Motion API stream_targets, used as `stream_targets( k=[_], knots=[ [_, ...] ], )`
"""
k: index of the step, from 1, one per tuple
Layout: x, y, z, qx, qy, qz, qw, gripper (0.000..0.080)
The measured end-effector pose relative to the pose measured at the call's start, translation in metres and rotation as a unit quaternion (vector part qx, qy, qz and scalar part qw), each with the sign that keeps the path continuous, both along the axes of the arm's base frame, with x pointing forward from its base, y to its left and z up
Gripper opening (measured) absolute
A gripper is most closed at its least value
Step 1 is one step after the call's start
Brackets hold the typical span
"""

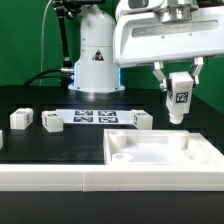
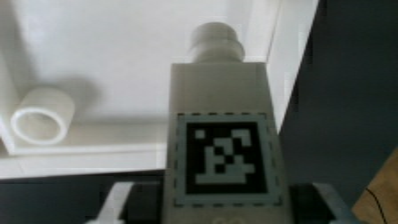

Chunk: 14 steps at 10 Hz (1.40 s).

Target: Assemble one leg

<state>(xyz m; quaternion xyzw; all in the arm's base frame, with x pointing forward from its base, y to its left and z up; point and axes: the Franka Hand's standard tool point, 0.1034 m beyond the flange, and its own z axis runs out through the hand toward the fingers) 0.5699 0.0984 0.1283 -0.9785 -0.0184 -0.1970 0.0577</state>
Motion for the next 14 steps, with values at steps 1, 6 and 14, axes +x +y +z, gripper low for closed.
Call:
stream_targets(
  k=[1, 6, 14],
  knots=[
    [0.007, 0.001, 0.003, 0.0, -0.025, -0.002, 1.0, 0.0294],
    [0.011, -0.002, -0.011, -0.01, -0.099, 0.005, 0.995, 0.0294],
    [0.052, 0.02, -0.034, -0.013, -0.096, 0.031, 0.995, 0.0294]
  ],
)
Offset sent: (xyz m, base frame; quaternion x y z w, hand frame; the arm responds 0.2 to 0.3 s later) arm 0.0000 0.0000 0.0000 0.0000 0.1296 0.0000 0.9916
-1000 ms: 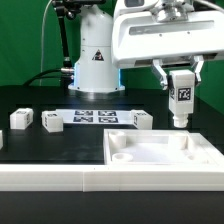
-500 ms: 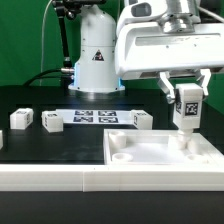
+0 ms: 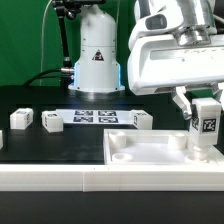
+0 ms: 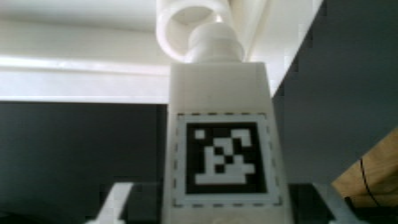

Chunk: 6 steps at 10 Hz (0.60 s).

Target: Assemble one leg

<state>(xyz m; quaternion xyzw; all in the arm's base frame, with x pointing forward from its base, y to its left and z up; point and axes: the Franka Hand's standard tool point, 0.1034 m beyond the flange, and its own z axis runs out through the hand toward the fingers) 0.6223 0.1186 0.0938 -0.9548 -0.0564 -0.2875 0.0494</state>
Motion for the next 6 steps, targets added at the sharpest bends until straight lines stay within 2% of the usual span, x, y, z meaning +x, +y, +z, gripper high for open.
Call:
stream_targets(
  k=[3, 5, 6],
  knots=[
    [-0.001, -0.004, -0.002, -0.001, -0.001, -0.002, 1.0, 0.0294],
    [-0.005, -0.005, -0.018, -0.002, -0.002, -0.004, 1.0, 0.0294],
    [-0.004, -0.004, -0.02, -0.003, -0.014, -0.005, 1.0, 0.0294]
  ],
)
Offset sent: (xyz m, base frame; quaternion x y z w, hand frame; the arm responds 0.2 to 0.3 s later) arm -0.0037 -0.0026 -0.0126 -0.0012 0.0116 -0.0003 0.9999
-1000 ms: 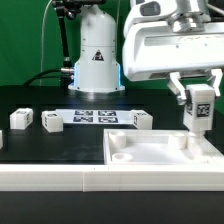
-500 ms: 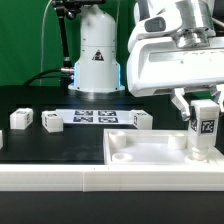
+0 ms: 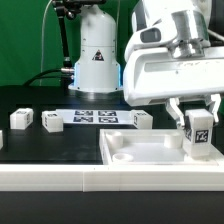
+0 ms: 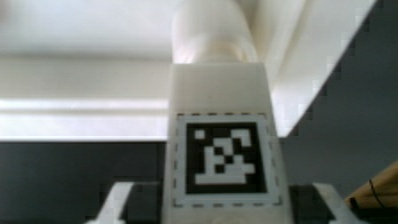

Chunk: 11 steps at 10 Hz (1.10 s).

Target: Assemble one leg

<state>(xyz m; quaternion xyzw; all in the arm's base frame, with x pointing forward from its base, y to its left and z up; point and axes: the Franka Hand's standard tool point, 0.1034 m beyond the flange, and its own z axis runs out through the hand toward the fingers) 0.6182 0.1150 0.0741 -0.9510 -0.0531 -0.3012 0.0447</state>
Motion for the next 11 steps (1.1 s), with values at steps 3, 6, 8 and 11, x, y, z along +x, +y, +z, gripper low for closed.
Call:
stream_targets(
  k=[3, 6, 8, 11],
  knots=[
    [-0.0002, 0.0028, -0.0002, 0.0, -0.001, 0.002, 1.0, 0.0294],
    [-0.0024, 0.0025, -0.0039, 0.0, 0.013, 0.003, 1.0, 0.0492],
    [-0.0026, 0.0025, -0.0041, 0.0, 0.013, 0.003, 1.0, 0.0614],
    [-0.0027, 0.0025, -0.0042, 0.0, 0.013, 0.003, 1.0, 0.0648]
  ],
)
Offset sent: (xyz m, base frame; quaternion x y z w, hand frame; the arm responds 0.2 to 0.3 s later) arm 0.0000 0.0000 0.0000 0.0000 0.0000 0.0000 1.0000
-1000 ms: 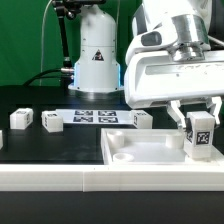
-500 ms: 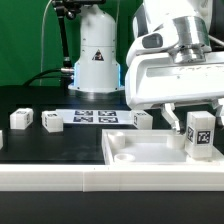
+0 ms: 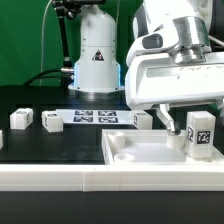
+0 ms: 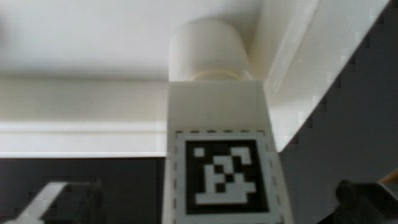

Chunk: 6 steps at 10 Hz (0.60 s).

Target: Assemble one leg

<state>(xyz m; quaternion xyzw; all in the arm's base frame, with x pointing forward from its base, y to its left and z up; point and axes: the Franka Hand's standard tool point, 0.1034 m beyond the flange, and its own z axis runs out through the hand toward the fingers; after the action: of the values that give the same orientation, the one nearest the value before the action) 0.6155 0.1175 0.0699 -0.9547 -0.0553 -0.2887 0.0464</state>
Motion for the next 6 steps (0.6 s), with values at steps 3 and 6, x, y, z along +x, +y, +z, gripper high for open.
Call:
stream_targets(
  k=[3, 6],
  knots=[
    [0.0, 0.0, 0.004, 0.0, 0.008, 0.001, 1.0, 0.0649],
    [0.005, 0.005, 0.015, 0.004, 0.043, 0.008, 0.999, 0.0649]
  ],
)
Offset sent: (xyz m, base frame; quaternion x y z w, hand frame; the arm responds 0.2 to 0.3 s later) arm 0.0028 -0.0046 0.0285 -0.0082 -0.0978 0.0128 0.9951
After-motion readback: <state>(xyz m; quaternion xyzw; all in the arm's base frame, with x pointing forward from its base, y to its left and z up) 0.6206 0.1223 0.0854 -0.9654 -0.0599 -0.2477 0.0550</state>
